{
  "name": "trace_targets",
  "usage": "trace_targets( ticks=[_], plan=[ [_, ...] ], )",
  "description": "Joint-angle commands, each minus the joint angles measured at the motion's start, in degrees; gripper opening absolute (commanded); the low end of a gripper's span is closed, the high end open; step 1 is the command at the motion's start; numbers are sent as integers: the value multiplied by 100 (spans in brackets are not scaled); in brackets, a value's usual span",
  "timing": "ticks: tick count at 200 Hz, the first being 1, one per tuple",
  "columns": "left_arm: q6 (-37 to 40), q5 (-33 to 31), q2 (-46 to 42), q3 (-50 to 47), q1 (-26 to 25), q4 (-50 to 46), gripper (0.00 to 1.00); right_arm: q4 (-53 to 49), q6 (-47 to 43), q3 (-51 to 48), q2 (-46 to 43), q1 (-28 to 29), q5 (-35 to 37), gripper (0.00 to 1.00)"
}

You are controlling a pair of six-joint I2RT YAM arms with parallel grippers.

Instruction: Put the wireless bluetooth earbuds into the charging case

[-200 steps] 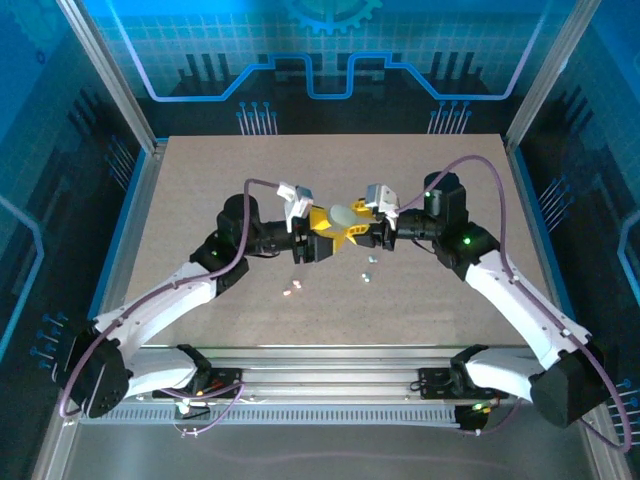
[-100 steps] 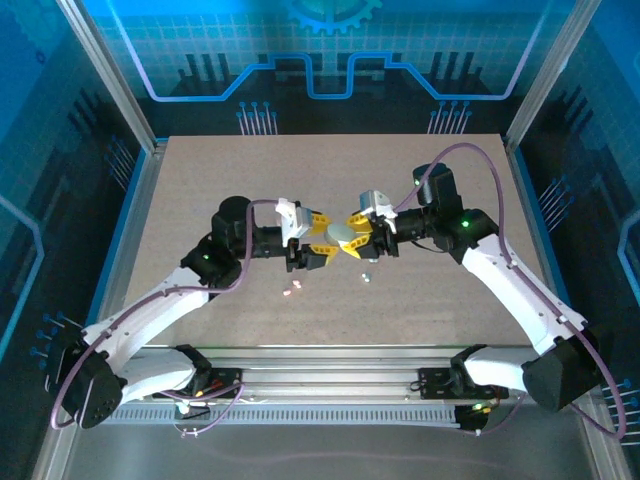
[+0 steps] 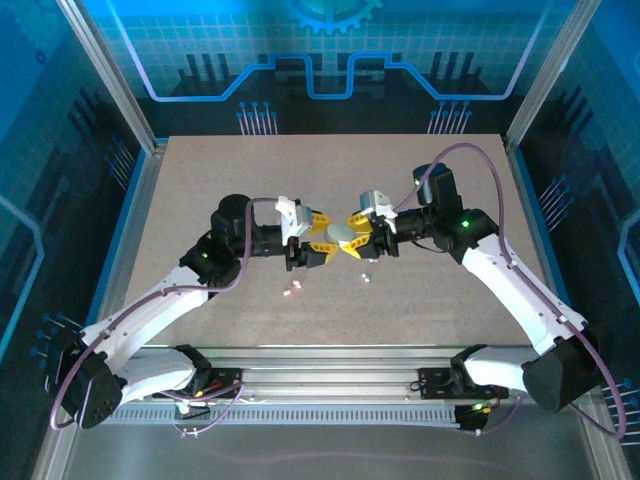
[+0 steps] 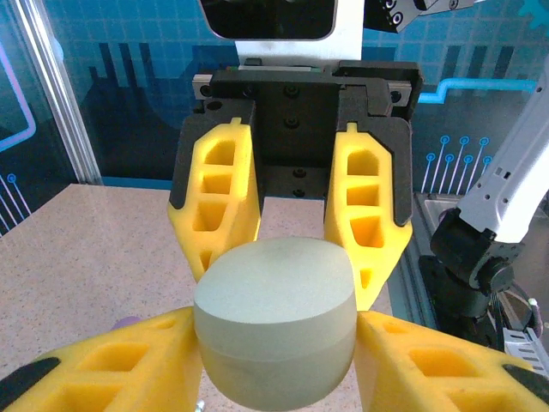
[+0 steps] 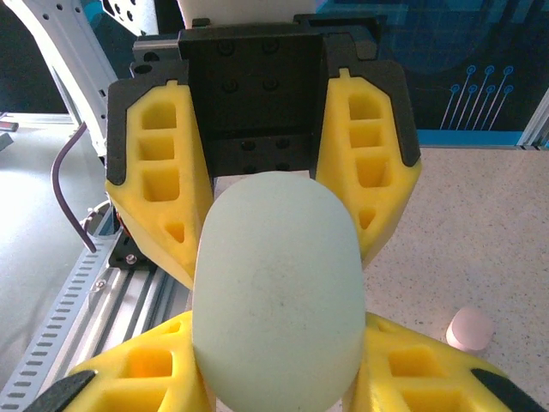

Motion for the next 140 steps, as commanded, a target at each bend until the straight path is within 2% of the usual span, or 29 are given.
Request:
trace_targets(
  ticks=[1, 78, 140],
  plan=[
    [-56, 241, 84, 227, -36, -63, 48, 213, 59, 70, -36, -1, -70, 35],
    [-149, 302, 179, 311, -47, -33, 45, 209, -34, 52, 37, 87, 41, 35],
    [-286, 579, 243, 380, -51, -19, 47, 110, -243, 69, 59, 100, 117, 35]
  ],
)
